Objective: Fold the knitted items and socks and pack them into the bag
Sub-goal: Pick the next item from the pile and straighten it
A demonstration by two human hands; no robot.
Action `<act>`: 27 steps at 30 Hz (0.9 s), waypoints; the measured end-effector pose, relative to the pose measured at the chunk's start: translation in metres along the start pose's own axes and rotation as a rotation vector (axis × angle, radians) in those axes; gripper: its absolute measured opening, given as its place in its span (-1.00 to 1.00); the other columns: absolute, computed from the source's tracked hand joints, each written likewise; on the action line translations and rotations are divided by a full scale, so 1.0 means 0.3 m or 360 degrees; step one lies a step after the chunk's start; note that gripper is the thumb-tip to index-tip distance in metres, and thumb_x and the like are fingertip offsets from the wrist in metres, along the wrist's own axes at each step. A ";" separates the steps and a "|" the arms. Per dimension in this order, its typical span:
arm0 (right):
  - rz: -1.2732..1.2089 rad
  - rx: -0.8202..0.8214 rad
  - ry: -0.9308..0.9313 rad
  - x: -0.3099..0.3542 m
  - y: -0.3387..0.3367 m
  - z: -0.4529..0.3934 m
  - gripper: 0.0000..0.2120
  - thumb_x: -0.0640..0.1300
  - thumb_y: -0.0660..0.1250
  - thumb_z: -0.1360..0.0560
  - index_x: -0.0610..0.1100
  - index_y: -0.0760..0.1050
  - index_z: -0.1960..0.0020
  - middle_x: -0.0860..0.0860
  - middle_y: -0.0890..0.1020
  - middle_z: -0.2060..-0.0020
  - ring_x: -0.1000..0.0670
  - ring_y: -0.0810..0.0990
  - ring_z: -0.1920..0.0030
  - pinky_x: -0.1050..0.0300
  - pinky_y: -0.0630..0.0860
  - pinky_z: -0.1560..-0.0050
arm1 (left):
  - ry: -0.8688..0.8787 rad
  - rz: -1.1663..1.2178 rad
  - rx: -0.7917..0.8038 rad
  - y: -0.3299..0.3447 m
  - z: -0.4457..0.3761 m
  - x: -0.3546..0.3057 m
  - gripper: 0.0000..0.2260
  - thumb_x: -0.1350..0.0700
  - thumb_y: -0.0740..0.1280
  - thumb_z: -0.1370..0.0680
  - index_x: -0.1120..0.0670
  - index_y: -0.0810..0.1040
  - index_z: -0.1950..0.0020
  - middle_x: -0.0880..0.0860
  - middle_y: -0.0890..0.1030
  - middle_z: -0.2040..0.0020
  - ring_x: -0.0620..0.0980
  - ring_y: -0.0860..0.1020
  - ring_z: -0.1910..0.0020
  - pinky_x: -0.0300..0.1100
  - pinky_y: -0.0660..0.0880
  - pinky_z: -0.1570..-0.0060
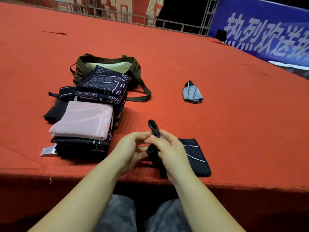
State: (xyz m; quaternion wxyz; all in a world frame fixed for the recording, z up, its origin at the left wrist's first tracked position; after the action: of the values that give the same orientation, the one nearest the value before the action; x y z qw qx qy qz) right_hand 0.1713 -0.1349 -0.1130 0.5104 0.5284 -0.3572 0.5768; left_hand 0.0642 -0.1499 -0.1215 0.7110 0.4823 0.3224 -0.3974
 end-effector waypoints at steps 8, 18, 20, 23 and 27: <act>0.0123 -0.0089 -0.0137 0.051 -0.135 -0.017 -0.34 -0.18 0.33 -0.18 -0.06 0.41 -0.30 -0.11 0.67 0.02 0.00 0.65 0.12 0.09 0.55 0.11 | 0.0550 -0.0830 0.0066 0.157 -0.014 0.015 -0.64 0.34 0.20 -0.57 0.09 0.49 -0.33 0.03 0.61 -0.08 -0.25 0.58 0.11 -0.30 0.50 -0.05; 0.1398 -0.0486 -0.0244 0.021 -0.408 -0.054 -0.72 -0.18 0.36 -0.46 -0.03 0.48 -0.16 0.12 0.58 0.20 0.10 0.56 0.19 0.36 0.36 0.26 | 0.0686 -0.2748 0.0142 0.266 -0.159 0.203 -0.45 -0.12 0.02 -0.63 0.02 -0.03 -0.57 0.02 -0.12 -0.57 0.00 -0.16 -0.54 -0.08 -0.17 -0.47; 0.1582 -0.0527 -0.0143 -0.022 -0.423 -0.060 -0.66 -0.14 0.35 -0.46 -0.03 0.45 -0.22 0.03 0.57 0.04 0.01 0.55 0.02 0.20 0.40 0.09 | 0.0548 -0.2887 0.0170 0.269 -0.178 0.245 -0.44 -0.13 -0.01 -0.64 0.04 -0.09 -0.57 0.05 -0.16 -0.57 0.03 -0.20 -0.54 -0.03 -0.21 -0.48; 0.1763 -0.0605 -0.0006 -0.055 -0.439 -0.060 -0.57 -0.02 0.34 -0.47 -0.03 0.37 -0.31 -0.02 0.47 -0.17 -0.07 0.48 -0.19 0.08 0.44 -0.12 | 0.0541 -0.2948 0.0136 0.264 -0.189 0.277 -0.44 -0.14 -0.05 -0.64 0.03 -0.14 -0.56 0.05 -0.18 -0.57 0.03 -0.23 -0.53 -0.02 -0.26 -0.48; 0.1785 -0.0482 0.0323 -0.028 -0.443 -0.081 -0.66 -0.01 0.34 -0.47 -0.12 0.44 -0.19 -0.06 0.58 -0.07 -0.11 0.54 -0.14 0.13 0.40 0.05 | 0.0600 -0.2940 0.0123 0.263 -0.190 0.279 -0.44 -0.14 -0.05 -0.63 0.02 -0.14 -0.56 0.06 -0.18 -0.57 0.03 -0.23 -0.53 -0.02 -0.26 -0.48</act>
State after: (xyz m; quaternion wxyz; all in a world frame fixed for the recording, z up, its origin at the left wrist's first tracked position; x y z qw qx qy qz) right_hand 0.2932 -0.0837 -0.1427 0.2288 0.1220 -0.6098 0.7489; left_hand 0.1689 -0.1002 -0.1766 0.0343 0.1154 0.6733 -0.7295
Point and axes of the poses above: each hand's wrist, its own z-axis away from the middle knuckle, its own y-axis out of the palm, x = y × z, the point moved 3 cm from there along -z, towards the middle knuckle
